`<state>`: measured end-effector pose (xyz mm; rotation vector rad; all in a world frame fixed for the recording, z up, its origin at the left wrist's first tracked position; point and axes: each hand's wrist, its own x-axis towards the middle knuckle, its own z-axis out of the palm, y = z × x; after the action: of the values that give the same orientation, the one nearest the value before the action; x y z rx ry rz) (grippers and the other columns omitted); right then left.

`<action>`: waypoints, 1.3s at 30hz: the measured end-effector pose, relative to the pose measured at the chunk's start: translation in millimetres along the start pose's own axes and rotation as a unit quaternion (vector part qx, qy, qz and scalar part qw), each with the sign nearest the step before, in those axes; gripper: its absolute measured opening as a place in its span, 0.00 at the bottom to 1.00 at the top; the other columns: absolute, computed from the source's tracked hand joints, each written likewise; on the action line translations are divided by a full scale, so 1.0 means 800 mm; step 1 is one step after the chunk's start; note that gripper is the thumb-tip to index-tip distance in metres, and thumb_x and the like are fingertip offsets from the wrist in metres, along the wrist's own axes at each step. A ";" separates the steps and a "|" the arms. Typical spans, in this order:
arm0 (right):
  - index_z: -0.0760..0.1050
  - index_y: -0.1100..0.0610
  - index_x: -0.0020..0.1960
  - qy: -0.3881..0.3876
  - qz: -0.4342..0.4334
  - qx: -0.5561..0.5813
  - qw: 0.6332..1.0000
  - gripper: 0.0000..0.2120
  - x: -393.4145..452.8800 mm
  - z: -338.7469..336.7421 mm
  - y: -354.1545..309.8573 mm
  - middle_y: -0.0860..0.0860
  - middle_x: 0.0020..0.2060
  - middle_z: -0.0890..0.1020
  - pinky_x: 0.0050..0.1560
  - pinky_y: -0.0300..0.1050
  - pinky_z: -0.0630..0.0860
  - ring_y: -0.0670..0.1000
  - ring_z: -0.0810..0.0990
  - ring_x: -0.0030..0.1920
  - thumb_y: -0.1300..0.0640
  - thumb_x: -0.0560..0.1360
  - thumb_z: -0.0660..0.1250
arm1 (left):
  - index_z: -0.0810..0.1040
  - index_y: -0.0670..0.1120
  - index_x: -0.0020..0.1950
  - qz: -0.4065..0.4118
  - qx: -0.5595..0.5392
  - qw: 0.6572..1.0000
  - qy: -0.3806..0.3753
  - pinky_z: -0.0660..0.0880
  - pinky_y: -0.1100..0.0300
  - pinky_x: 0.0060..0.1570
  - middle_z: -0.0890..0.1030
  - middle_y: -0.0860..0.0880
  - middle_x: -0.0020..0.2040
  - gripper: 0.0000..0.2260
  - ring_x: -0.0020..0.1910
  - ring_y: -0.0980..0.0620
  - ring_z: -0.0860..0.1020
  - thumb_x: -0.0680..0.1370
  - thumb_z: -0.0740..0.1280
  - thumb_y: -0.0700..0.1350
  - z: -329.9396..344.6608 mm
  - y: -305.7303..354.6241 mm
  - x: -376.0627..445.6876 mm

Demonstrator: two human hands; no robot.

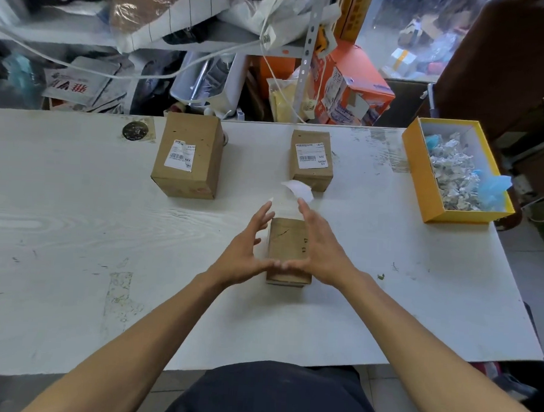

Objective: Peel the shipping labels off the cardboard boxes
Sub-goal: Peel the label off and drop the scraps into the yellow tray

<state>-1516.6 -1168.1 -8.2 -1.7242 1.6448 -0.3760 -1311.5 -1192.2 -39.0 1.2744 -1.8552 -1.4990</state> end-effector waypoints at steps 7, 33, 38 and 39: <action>0.42 0.41 0.78 0.023 0.045 0.040 0.998 0.58 0.022 0.011 -0.011 0.48 0.61 0.72 0.61 0.44 0.67 0.48 0.67 0.64 0.42 0.63 0.79 | 0.61 0.59 0.76 -0.029 0.007 0.998 0.061 0.71 0.60 0.62 0.81 0.58 0.54 0.45 0.59 0.62 0.76 0.65 0.82 0.46 -0.020 -0.002 0.034; 0.65 0.50 0.72 0.070 0.092 0.151 0.982 0.30 0.031 -0.030 0.018 0.48 0.45 0.80 0.51 0.38 0.74 0.43 0.78 0.47 0.55 0.73 0.73 | 0.67 0.56 0.72 -0.055 0.029 0.997 0.046 0.75 0.59 0.54 0.80 0.54 0.47 0.33 0.52 0.57 0.78 0.71 0.77 0.52 0.025 0.031 0.082; 0.64 0.49 0.73 0.087 0.092 0.163 0.978 0.26 0.021 -0.033 0.027 0.49 0.51 0.82 0.60 0.48 0.77 0.45 0.79 0.51 0.60 0.78 0.66 | 0.66 0.55 0.74 -0.035 0.062 0.997 0.042 0.73 0.59 0.56 0.80 0.54 0.51 0.26 0.57 0.54 0.78 0.78 0.70 0.46 0.034 0.043 0.081; 0.62 0.48 0.74 0.073 0.089 0.172 0.978 0.28 0.017 -0.034 0.027 0.49 0.55 0.81 0.61 0.47 0.76 0.45 0.78 0.55 0.59 0.78 0.67 | 0.65 0.54 0.75 -0.022 0.073 0.997 0.022 0.72 0.59 0.58 0.80 0.52 0.55 0.28 0.60 0.53 0.77 0.77 0.71 0.47 0.035 0.047 0.079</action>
<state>-1548.3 -1187.4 -7.3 -1.3089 1.7054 -0.6708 -1378.6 -1231.4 -26.5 1.4112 -1.9507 -1.3662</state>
